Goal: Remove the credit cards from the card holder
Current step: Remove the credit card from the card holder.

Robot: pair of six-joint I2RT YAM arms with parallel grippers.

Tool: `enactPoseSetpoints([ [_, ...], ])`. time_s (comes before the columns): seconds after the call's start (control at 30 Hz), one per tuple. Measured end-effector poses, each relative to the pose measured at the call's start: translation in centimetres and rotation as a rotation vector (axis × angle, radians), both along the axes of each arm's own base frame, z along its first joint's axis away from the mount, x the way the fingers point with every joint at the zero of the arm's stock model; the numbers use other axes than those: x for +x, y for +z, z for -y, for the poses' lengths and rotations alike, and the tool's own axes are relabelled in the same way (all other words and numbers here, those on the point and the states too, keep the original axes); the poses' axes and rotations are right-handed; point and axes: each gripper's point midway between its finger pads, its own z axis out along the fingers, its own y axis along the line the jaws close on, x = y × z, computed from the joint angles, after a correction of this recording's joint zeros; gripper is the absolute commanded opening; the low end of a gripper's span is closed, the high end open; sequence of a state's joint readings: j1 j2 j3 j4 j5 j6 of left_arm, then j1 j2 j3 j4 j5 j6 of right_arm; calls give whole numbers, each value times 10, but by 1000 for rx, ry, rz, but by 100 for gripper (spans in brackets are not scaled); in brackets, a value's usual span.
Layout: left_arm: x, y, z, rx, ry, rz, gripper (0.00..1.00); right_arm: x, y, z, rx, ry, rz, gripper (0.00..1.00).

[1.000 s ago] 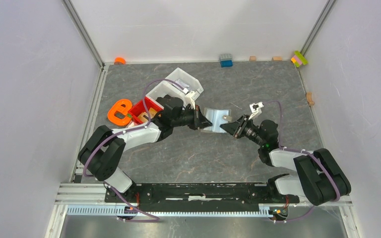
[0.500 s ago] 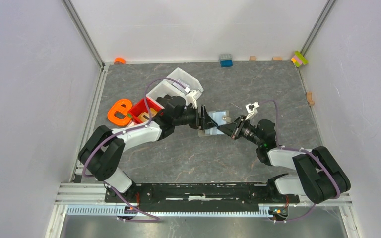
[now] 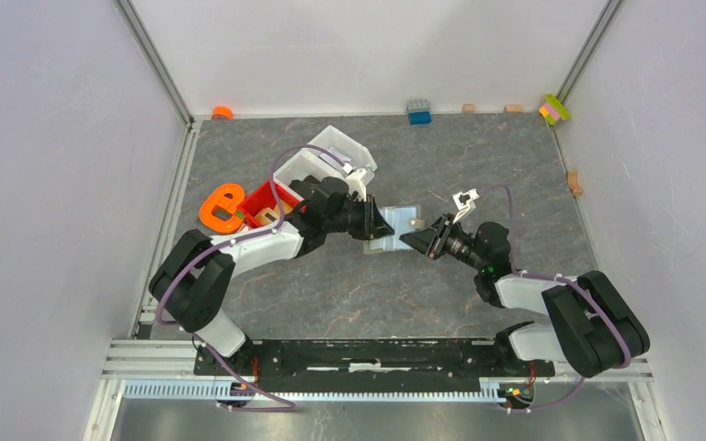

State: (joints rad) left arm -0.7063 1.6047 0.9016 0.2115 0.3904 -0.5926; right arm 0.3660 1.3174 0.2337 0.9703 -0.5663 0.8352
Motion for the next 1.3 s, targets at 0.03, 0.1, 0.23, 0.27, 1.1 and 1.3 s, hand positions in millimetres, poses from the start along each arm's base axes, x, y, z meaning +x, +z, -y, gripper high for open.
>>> enactPoseSetpoints([
  [0.03, 1, -1, -1, 3, 5, -1, 26, 0, 0, 0, -2, 0, 0, 38],
  [0.1, 4, -1, -3, 4, 15, 0, 26, 1, -1, 0, -4, -4, 1, 42],
  [0.23, 8, -1, -7, 4, 28, 0, 26, 3, -3, 5, -32, -36, 4, 42],
  [0.27, 9, -1, -7, 4, 29, 0, 26, 4, -3, 7, -38, -45, 9, 40],
  [1.1, 10, 1, -8, -5, 24, -2, 25, 14, -4, 25, -106, -147, 29, 26],
  [1.3, 8, 8, -2, -71, -21, -7, 28, 15, -11, 23, -103, -131, 14, 26],
])
